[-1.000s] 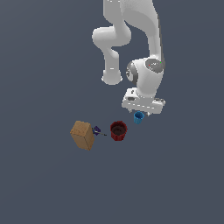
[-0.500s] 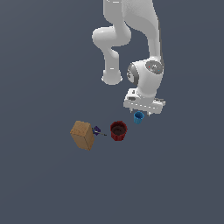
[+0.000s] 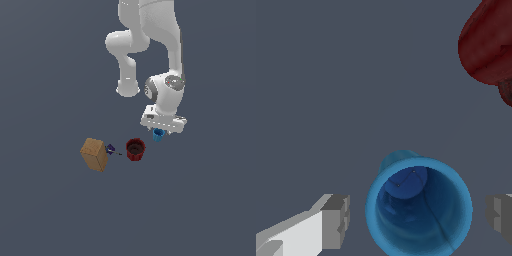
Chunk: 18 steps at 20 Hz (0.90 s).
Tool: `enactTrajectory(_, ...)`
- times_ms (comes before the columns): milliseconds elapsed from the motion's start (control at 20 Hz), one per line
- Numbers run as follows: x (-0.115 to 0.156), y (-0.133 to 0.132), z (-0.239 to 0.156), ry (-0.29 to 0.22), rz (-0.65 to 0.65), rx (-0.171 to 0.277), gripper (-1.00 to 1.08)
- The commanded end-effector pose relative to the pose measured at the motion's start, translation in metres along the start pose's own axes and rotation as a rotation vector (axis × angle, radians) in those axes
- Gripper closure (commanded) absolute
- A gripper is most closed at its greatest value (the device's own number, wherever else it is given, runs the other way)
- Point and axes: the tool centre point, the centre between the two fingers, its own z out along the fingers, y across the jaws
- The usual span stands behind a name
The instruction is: Pick up a designated object from a clutter of objects.
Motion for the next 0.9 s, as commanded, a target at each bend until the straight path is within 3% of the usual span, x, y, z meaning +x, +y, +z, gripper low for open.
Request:
enactTrajectory(0,-0.001,0.0,0.011,0.0,0.0,0.0,-0.92)
enactTrajectory(400,-0.001,0.0,0.026,0.0,0.001,0.0,-0.92)
enactTrajectory(450,-0.001,0.0,0.026,0.0,0.001,0.0,1.08)
enactTrajectory(850,-0.001,0.0,0.026,0.0,0.001,0.0,1.08)
